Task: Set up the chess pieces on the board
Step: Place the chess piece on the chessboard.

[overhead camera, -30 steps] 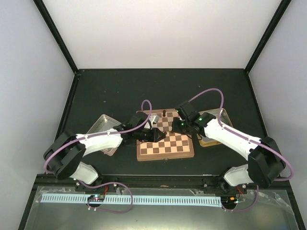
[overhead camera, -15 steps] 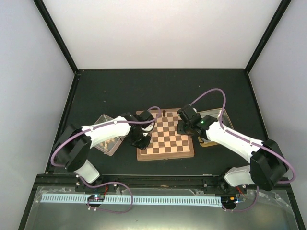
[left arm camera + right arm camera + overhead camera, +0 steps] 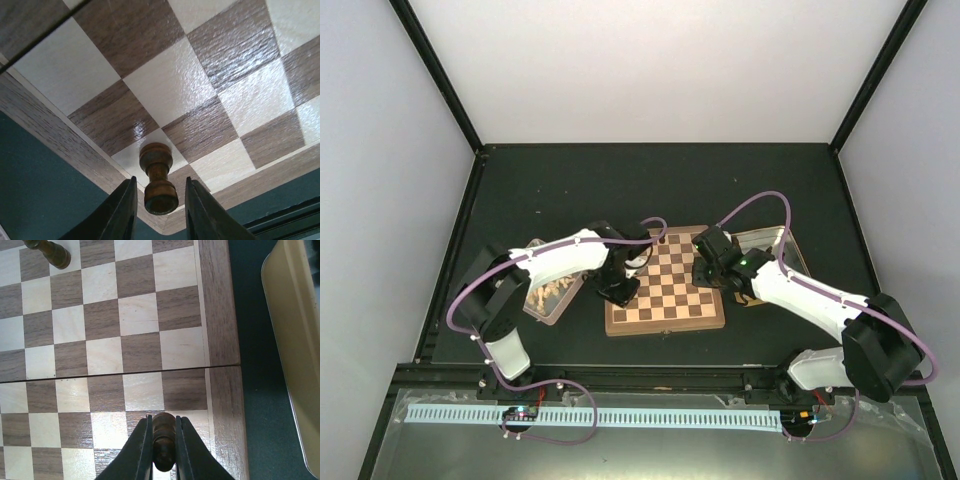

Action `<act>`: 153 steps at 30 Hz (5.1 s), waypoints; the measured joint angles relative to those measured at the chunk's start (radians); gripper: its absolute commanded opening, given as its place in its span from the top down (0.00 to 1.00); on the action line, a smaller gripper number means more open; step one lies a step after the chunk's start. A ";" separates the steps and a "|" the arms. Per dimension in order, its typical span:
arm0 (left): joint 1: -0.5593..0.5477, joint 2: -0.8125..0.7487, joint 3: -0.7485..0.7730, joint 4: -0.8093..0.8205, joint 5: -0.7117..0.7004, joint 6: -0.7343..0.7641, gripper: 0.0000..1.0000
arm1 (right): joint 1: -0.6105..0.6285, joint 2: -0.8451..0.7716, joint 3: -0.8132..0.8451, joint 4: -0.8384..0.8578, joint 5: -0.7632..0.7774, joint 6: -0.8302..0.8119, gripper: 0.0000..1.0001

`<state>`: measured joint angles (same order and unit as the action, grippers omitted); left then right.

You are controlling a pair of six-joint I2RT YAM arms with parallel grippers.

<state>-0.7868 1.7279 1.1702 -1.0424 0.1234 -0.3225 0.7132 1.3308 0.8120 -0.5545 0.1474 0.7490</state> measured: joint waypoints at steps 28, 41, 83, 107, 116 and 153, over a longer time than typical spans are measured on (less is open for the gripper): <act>0.061 -0.036 0.162 0.074 -0.164 -0.058 0.98 | 0.000 0.011 -0.003 0.055 -0.038 -0.036 0.98; 0.208 0.233 0.401 0.035 -0.188 0.013 0.98 | 0.000 0.042 0.001 0.055 -0.043 -0.035 0.98; 0.243 0.182 0.411 0.012 -0.196 0.075 0.49 | 0.021 0.090 0.089 0.027 0.000 -0.090 0.95; 0.286 -0.251 0.240 0.153 -0.175 0.047 0.43 | 0.071 0.274 0.206 -0.071 0.103 -0.125 0.70; 0.294 -0.256 0.226 0.161 -0.160 0.048 0.42 | 0.071 0.274 0.206 -0.094 0.081 -0.102 0.81; 0.322 -0.386 0.154 0.206 -0.161 0.084 0.40 | -0.044 0.562 0.616 -0.149 0.076 -0.200 0.94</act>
<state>-0.4644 1.3418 1.3247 -0.8364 -0.0376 -0.2382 0.6693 1.8931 1.4284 -0.7033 0.2230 0.5495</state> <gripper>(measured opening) 0.604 0.118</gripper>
